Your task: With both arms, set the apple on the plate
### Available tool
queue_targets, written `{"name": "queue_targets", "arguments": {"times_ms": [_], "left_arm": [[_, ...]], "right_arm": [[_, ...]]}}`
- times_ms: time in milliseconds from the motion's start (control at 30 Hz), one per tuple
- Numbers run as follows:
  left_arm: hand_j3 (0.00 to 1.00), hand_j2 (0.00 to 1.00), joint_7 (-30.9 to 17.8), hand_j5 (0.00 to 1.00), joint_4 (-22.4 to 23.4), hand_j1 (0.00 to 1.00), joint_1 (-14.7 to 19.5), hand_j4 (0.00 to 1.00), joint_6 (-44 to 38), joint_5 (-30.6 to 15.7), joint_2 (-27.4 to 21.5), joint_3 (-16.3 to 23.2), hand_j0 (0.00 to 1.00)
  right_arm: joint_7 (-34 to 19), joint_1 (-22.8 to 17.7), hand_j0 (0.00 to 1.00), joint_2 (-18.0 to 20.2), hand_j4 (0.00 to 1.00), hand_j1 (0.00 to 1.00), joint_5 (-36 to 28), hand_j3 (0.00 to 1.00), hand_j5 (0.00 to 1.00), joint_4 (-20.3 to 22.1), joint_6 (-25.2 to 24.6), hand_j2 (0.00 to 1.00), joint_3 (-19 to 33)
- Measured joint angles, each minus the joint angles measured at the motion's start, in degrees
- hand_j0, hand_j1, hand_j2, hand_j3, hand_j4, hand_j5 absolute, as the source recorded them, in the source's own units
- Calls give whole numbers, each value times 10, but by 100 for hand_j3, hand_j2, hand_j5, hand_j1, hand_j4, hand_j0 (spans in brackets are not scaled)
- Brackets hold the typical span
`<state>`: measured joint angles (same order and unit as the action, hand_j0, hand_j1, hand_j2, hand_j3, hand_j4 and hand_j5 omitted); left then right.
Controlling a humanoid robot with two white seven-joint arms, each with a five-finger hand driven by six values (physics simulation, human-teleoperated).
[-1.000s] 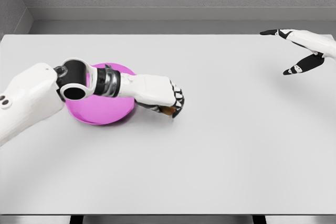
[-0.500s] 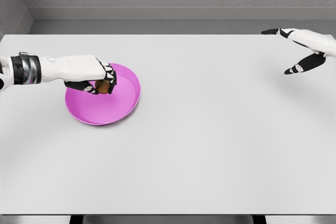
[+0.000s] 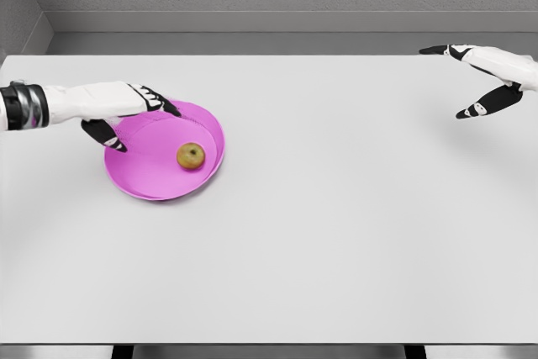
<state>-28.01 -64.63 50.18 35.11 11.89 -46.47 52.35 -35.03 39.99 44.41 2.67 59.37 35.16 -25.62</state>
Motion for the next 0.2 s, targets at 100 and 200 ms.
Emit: {"name": "queue_targets", "arguments": {"times_ms": [100,200], "left_arm": [[100,100,1,100,96,100,-3,100,0,-37,-3,-24,100],[100,100,1,100,139,100,-4,100,0,-51,-8,-37,100]], "right_arm": [[0,0,100,1,100,100,0,100,100,-1,0,100,0],[0,-1,100,2,100,100,1,100,100,-2,0,100,0]]}}
